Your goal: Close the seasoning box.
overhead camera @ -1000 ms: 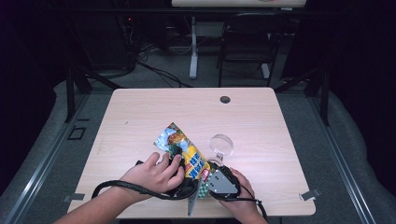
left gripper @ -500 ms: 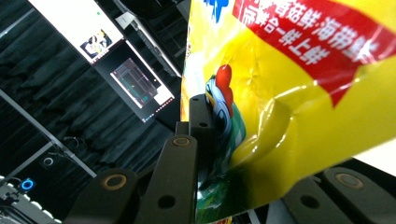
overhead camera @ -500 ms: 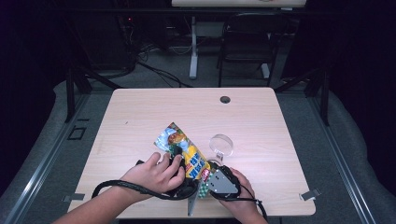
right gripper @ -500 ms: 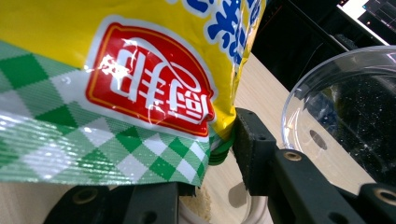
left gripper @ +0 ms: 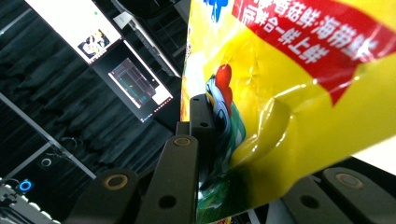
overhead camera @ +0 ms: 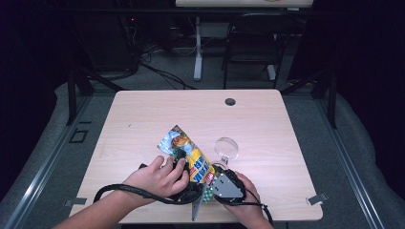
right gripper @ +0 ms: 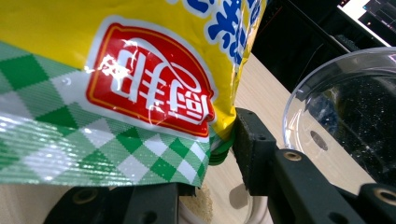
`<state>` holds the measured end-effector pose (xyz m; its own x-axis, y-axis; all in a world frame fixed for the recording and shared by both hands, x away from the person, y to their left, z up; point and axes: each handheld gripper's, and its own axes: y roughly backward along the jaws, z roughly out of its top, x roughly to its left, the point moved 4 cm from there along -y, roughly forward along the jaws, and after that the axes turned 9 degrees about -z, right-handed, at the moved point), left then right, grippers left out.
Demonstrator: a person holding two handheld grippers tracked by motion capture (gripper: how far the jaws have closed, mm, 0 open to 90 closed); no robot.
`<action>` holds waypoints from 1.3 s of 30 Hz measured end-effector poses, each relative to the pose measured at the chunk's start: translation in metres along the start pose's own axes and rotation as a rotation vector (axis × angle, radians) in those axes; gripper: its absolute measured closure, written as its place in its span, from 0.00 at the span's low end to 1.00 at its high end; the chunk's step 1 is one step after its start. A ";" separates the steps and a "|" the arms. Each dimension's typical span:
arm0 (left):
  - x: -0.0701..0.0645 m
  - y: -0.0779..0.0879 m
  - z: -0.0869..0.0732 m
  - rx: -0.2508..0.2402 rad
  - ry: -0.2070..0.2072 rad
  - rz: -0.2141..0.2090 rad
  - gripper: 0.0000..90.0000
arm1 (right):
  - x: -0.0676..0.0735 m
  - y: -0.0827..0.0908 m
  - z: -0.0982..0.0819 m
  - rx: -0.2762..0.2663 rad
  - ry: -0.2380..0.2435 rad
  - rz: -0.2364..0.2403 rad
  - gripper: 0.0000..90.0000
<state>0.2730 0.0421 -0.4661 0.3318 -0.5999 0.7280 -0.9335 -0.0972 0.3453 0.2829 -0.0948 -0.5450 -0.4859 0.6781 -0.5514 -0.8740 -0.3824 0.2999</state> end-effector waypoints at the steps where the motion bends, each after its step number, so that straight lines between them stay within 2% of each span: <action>1: 0.000 0.000 0.000 0.002 -0.001 0.000 0.96 | 0.000 0.000 0.000 0.002 0.001 0.000 0.79; 7: 0.001 0.000 0.000 -0.001 -0.001 -0.002 0.96 | -0.001 0.000 0.000 0.002 -0.002 -0.001 0.79; 8: 0.001 0.001 0.000 0.003 -0.002 -0.014 0.96 | -0.001 0.000 0.000 0.001 -0.002 -0.002 0.79; 10: 0.002 0.000 0.000 0.000 -0.006 -0.002 0.96 | -0.001 0.000 0.000 0.000 -0.001 0.000 0.79; 11: 0.002 0.001 0.000 0.005 -0.007 -0.015 0.96 | -0.001 0.000 0.000 0.000 -0.002 -0.001 0.79; 15: 0.002 0.001 0.001 0.005 -0.006 -0.011 0.96 | 0.000 0.000 -0.001 0.008 0.001 0.001 0.79; 17: 0.003 0.001 0.001 0.000 -0.014 0.003 0.96 | 0.000 0.000 0.000 0.007 0.001 0.002 0.79; 26: 0.004 0.002 0.001 0.003 -0.014 -0.008 0.96 | 0.000 0.000 0.000 -0.004 -0.015 0.002 0.79; 27: 0.004 0.001 0.001 -0.002 -0.010 0.004 0.96 | 0.000 0.000 0.000 -0.004 -0.016 0.003 0.79; 29: 0.004 0.003 0.001 0.015 -0.015 -0.016 0.96 | -0.001 0.000 0.000 -0.001 -0.016 0.007 0.79; 30: 0.004 0.002 0.001 0.006 -0.012 0.000 0.96 | 0.000 -0.001 0.000 -0.007 -0.024 0.009 0.79; 39: 0.006 0.002 0.001 0.012 -0.025 -0.005 0.96 | -0.001 -0.001 0.000 -0.004 -0.026 0.009 0.79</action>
<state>0.2728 0.0374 -0.4616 0.3328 -0.6187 0.7116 -0.9335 -0.1093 0.3415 0.2843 -0.0948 -0.5452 -0.4940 0.6908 -0.5280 -0.8695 -0.3910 0.3018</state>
